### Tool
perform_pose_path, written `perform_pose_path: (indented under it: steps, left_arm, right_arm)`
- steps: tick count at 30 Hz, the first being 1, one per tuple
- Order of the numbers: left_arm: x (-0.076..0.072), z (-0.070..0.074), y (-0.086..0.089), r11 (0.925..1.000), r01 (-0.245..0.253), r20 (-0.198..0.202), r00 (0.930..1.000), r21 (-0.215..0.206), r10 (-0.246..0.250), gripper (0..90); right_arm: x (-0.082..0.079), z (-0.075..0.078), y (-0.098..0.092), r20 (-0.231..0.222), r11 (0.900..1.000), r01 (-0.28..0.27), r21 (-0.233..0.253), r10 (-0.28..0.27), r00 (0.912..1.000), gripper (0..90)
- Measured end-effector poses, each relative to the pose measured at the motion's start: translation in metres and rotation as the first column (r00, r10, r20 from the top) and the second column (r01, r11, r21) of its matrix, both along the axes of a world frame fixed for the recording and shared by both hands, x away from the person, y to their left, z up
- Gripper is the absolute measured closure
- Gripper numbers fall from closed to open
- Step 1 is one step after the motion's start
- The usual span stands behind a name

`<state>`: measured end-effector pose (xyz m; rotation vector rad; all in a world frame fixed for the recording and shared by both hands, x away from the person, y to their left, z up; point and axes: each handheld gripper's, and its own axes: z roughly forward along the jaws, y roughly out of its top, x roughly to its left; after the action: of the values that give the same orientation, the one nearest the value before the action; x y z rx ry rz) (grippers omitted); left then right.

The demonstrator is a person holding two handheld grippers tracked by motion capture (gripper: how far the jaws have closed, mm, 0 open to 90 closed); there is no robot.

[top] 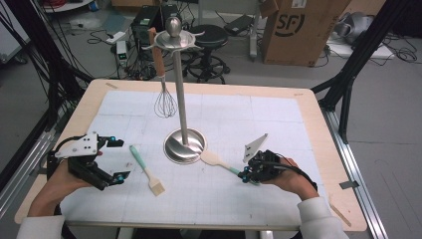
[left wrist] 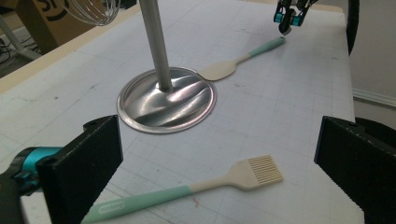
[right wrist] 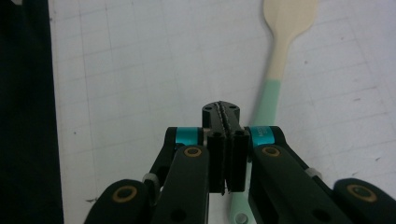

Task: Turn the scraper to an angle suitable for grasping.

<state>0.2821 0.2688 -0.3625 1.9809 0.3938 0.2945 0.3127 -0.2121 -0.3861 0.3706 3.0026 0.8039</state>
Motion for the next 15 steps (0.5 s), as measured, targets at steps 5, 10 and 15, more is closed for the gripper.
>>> perform_pose_path:
  steps: [5,10,15]
  left_arm:
    - [0.0,-0.001,-0.001,1.0,0.003,-0.003,1.0,0.007,-0.003,1.7]
    - [0.0,-0.001,0.0,1.0,-0.001,-0.004,1.0,0.005,0.001,1.7]
    - [0.0,-0.001,-0.001,1.0,0.003,-0.003,1.0,0.007,-0.003,1.7]
  right_arm:
    - [0.001,-0.005,0.0,-0.005,1.0,0.006,-0.023,-0.006,1.0,89.3]
    - [0.003,-0.011,-0.002,-0.017,0.999,0.014,-0.04,-0.015,0.9998,89.3]
    - [0.004,-0.017,-0.002,-0.024,0.997,0.02,-0.069,-0.022,0.9995,89.3]
